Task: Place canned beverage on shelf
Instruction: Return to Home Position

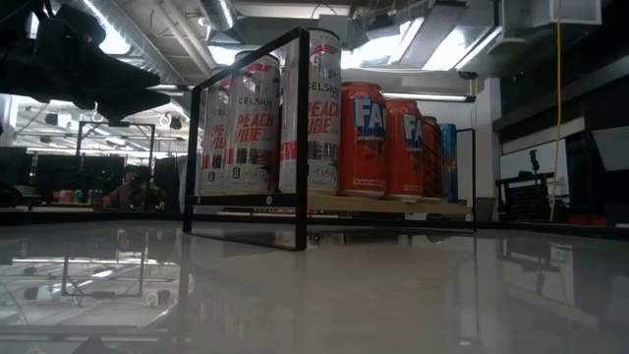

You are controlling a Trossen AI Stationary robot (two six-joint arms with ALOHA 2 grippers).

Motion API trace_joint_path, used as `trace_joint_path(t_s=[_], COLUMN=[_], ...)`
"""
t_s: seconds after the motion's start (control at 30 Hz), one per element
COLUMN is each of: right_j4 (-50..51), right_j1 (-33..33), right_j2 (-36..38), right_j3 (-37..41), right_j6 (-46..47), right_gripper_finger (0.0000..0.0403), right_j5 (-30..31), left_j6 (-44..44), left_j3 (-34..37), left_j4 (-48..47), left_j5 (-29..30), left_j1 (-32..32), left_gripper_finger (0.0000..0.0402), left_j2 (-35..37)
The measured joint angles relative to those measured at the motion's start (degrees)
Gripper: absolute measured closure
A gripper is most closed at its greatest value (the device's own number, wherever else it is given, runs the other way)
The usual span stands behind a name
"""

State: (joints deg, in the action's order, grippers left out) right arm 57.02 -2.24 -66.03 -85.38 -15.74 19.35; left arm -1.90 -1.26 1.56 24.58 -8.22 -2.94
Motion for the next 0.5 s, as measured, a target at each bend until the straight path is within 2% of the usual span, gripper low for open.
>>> trace_joint_path(t_s=[0.23,0.4,0.5], right_j4=[-1.9,-8.0,-16.5], right_j1=[0.0,0.0,0.0], right_j2=[6.6,13.1,17.2], right_j3=[3.0,12.6,20.1], right_j6=[2.3,2.4,2.4], right_gripper_finger=[0.0066,0.0077,0.0102], right_j5=[1.4,1.1,1.1], left_j6=[0.0,0.0,0.0], left_j3=[0.0,0.0,0.0], left_j4=[0.0,0.0,0.0], left_j5=[0.0,0.0,0.0], left_j1=[0.0,0.0,0.0], left_gripper_finger=[0.0097,0.0097,0.0097], left_j2=[0.0,0.0,0.0])
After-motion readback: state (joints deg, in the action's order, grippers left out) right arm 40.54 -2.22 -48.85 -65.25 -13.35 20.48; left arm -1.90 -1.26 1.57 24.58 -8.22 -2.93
